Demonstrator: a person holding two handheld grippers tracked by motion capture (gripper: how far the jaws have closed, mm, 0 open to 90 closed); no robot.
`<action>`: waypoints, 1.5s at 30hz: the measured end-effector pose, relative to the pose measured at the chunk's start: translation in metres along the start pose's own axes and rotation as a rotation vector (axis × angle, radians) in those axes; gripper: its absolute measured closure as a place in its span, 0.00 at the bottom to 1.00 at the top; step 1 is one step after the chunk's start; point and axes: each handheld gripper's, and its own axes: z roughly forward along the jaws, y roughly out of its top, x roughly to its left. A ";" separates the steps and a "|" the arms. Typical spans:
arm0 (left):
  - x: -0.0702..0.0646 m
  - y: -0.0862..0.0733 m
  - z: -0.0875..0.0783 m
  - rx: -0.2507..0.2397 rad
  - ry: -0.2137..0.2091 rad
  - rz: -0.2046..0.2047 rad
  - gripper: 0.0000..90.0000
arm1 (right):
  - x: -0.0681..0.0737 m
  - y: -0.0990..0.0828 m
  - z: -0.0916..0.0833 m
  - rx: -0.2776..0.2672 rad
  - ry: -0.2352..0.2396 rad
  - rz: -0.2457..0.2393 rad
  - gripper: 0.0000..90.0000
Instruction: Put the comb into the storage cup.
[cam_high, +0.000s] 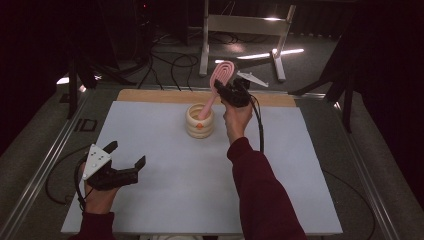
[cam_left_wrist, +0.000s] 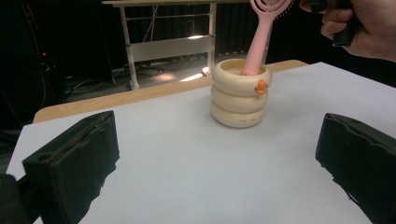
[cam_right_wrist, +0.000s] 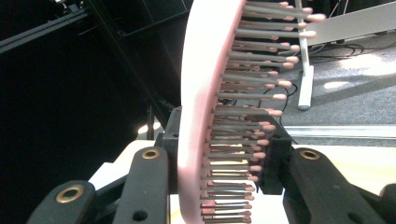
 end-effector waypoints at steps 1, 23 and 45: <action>0.000 0.000 0.000 0.000 0.000 -0.001 0.00 | 0.000 -0.001 0.000 0.000 -0.001 -0.004 0.71; -0.001 0.000 0.000 -0.001 -0.001 0.000 0.00 | 0.002 -0.012 0.006 0.010 -0.019 -0.006 0.71; -0.001 0.000 0.001 0.000 -0.001 0.000 0.00 | 0.003 -0.028 0.012 0.025 -0.018 0.019 0.71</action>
